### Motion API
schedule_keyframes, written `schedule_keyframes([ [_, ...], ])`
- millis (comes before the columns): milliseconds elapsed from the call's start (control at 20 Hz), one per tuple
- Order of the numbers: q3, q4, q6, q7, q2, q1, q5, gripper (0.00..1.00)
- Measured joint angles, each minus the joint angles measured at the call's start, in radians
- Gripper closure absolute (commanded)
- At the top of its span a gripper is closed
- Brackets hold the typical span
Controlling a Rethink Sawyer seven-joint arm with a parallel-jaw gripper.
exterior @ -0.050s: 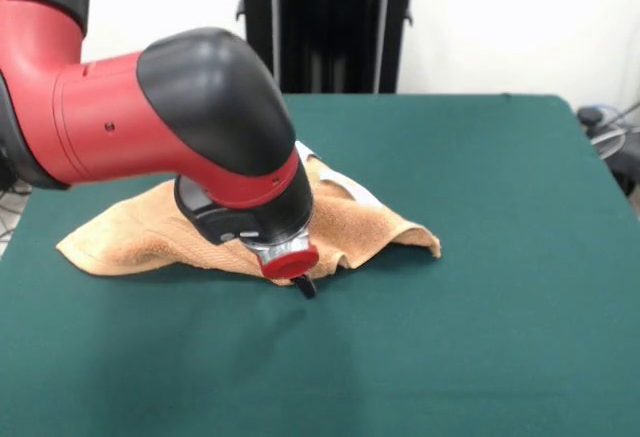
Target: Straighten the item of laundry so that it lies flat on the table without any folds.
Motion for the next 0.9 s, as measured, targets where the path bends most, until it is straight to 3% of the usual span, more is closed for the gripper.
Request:
schedule_keyframes([
  [900, -0.005, -0.035, 0.016, -0.088, 0.029, 0.004, -0.038, 0.0],
])
